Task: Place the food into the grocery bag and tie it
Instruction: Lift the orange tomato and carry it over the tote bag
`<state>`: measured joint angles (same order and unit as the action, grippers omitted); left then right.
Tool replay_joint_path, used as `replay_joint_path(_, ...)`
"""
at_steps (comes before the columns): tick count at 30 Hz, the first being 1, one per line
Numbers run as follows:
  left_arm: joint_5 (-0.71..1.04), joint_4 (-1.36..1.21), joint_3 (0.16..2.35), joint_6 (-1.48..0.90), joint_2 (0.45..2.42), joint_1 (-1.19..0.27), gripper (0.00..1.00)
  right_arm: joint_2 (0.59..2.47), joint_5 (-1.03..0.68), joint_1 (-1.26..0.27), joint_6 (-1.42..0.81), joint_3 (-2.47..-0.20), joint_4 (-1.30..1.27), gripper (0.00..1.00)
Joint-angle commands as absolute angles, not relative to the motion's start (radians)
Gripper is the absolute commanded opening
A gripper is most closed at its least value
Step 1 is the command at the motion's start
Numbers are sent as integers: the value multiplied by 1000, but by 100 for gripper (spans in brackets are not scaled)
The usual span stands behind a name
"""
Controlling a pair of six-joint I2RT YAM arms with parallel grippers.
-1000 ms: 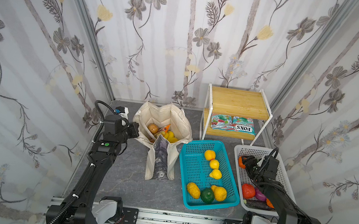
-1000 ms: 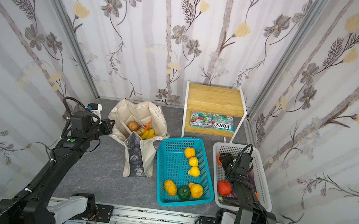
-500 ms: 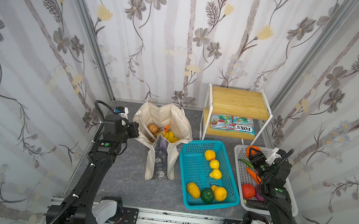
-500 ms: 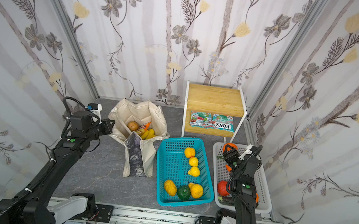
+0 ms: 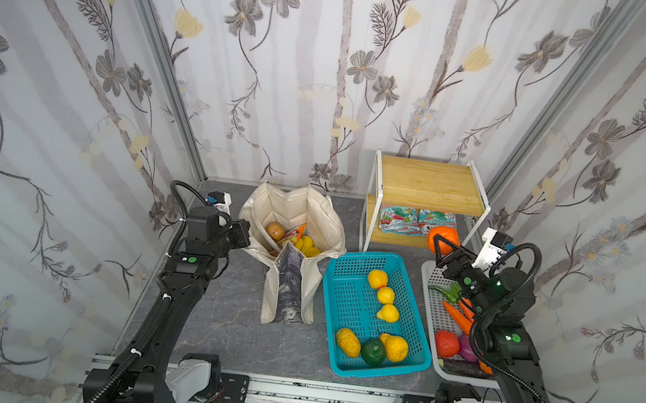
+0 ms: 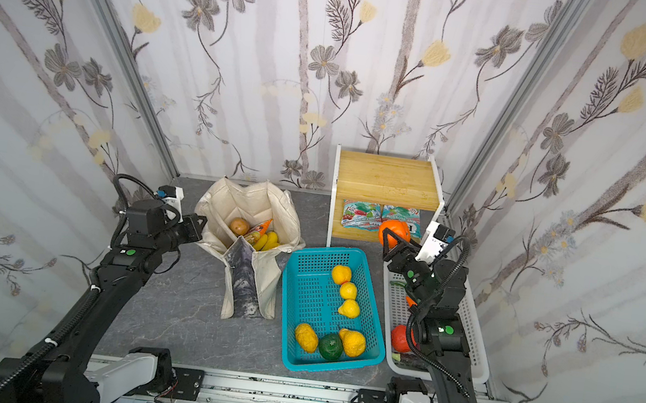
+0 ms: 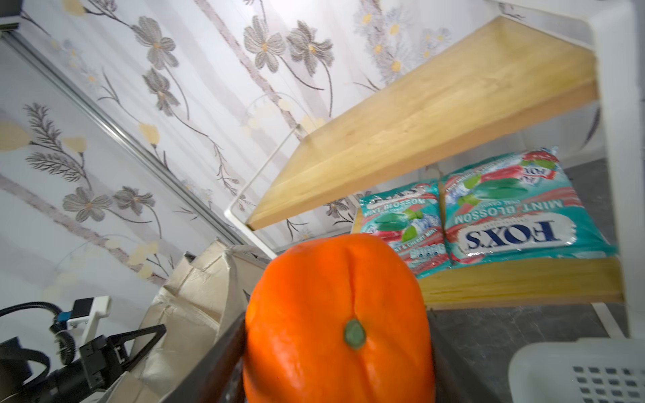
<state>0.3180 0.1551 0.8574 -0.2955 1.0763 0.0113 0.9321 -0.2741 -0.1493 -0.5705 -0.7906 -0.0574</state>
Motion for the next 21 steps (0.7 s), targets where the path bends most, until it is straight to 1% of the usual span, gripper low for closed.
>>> replay_joint_path(1, 331, 149, 859, -304, 1074, 13, 0, 987, -170, -247, -493, -866, -103, 64)
replay_joint_path(8, 333, 149, 859, -302, 1074, 14, 0, 1206, -122, -457, -428, -1039, -123, 64)
replay_joint_path(11, 333, 149, 858, -303, 1072, 14, 0, 1290, -116, -528, -440, -1106, -150, 63)
replay_joint_path(15, 339, 149, 860, -304, 1075, 14, 0, 1398, -78, -641, -381, -1212, -148, 63)
replay_joint_path(21, 342, 148, 861, -305, 1077, 14, 0, 1557, -44, -734, -379, -1314, -171, 63)
